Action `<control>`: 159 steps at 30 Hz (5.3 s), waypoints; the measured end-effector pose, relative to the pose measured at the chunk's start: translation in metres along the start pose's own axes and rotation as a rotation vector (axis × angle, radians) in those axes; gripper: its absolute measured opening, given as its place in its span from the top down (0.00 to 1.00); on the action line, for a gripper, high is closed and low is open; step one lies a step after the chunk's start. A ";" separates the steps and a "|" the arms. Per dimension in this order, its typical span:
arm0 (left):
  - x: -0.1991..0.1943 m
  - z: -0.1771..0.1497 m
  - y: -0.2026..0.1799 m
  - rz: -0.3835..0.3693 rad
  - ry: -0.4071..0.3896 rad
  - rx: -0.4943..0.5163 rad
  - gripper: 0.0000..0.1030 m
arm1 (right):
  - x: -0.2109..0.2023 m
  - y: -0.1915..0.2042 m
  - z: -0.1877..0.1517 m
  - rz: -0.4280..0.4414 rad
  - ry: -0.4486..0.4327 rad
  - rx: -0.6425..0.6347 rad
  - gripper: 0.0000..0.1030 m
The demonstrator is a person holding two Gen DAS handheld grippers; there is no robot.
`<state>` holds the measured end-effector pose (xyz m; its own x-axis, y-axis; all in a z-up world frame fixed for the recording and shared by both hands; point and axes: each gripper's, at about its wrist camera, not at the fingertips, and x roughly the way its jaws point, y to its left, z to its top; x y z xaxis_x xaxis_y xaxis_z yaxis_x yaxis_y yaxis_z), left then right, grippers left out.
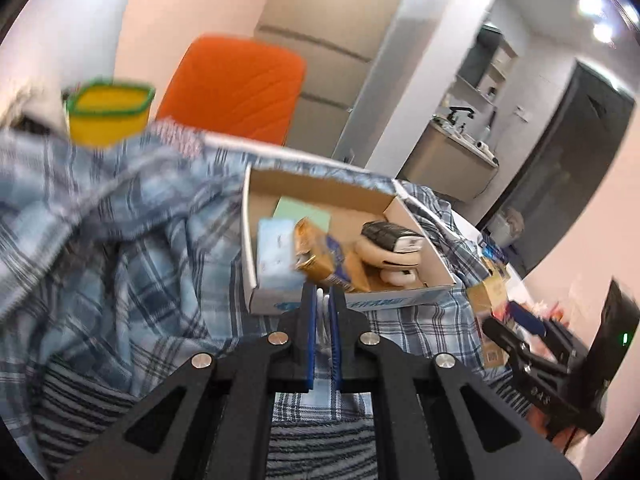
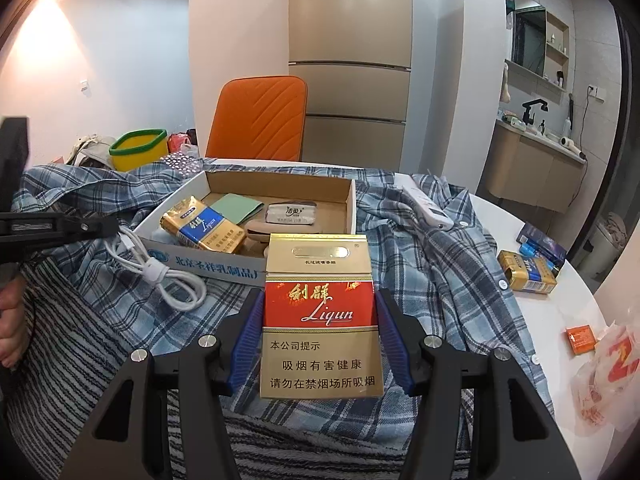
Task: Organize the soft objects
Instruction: 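Grasp the white charging cable with the left gripper while the right gripper holds the Liqun box, then lift the cable and Liqun box and carry both over the cardboard box, then lower the cable and Liqun box into the cardboard box and open both grippers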
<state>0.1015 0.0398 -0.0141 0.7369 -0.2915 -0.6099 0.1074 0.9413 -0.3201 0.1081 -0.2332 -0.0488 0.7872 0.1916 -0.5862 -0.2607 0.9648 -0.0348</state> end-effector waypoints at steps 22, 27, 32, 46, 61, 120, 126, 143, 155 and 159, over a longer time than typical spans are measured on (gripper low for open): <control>0.018 -0.019 -0.042 -0.041 0.063 0.185 0.85 | -0.001 0.001 0.001 -0.002 -0.014 -0.009 0.44; 0.036 -0.028 -0.045 -0.012 0.133 0.218 0.84 | -0.003 0.001 0.001 -0.004 -0.019 -0.013 0.44; 0.045 -0.031 -0.048 -0.001 0.156 0.238 0.84 | -0.004 0.002 0.001 -0.007 -0.020 -0.015 0.44; -0.018 -0.030 -0.062 -0.018 -0.191 0.318 0.91 | -0.026 0.001 0.001 -0.010 -0.149 -0.007 0.44; -0.067 -0.036 -0.059 -0.003 -0.535 0.335 0.91 | -0.061 0.005 -0.001 -0.042 -0.382 -0.008 0.44; 0.086 0.041 -0.037 0.162 -0.080 0.234 0.44 | 0.084 0.008 0.079 0.004 -0.105 0.160 0.44; 0.054 0.042 -0.033 0.171 -0.232 0.209 0.08 | 0.085 0.005 0.079 0.014 -0.096 0.166 0.44; 0.033 0.035 -0.032 0.173 -0.395 0.201 0.00 | 0.104 0.049 0.081 0.080 -0.051 0.029 0.44; 0.018 0.035 -0.037 0.154 -0.431 0.189 0.00 | 0.103 0.035 0.084 0.075 -0.060 0.084 0.21; -0.002 0.030 -0.045 0.153 -0.507 0.217 0.00 | 0.091 0.032 0.086 0.054 -0.091 0.077 0.21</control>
<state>0.1154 0.0034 0.0227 0.9771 -0.0810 -0.1965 0.0691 0.9954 -0.0664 0.2198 -0.1697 -0.0337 0.8213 0.2557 -0.5099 -0.2631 0.9630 0.0591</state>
